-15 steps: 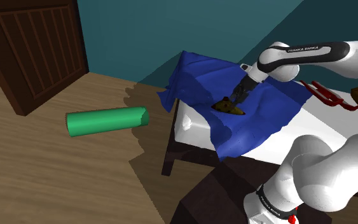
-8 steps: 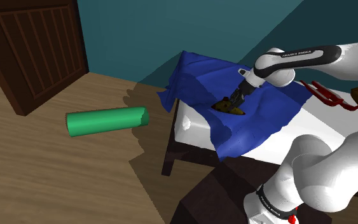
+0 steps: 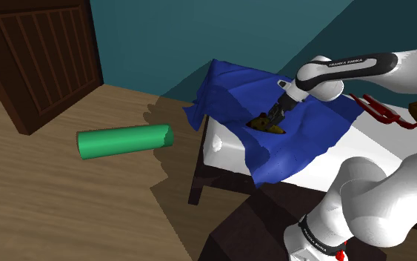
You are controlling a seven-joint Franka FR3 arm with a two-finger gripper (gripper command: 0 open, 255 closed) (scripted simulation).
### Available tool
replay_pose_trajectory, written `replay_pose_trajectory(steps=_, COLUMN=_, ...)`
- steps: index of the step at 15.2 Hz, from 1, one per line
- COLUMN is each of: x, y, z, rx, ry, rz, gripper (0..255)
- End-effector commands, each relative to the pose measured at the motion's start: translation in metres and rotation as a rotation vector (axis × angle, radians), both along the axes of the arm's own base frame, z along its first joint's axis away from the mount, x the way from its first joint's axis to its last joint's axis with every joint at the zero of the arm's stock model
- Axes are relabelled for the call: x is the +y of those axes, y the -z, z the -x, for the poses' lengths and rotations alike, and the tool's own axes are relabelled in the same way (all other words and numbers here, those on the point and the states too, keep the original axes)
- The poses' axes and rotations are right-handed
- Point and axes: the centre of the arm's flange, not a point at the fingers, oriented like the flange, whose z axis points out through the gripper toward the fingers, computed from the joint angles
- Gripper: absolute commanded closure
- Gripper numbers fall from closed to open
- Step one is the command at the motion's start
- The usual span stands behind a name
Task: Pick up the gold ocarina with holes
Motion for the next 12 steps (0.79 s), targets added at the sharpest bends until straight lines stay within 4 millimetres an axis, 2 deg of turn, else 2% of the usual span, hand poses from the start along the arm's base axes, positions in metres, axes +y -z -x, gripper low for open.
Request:
replay_pose_trajectory(steps=1, x=0.000, y=-0.005, z=0.000, rx=0.001, ry=-0.001, rz=0.000, gripper=255)
replay_pose_trajectory(steps=12, x=0.000, y=-0.063, z=0.000, rx=0.001, ry=-0.001, rz=0.000, gripper=255)
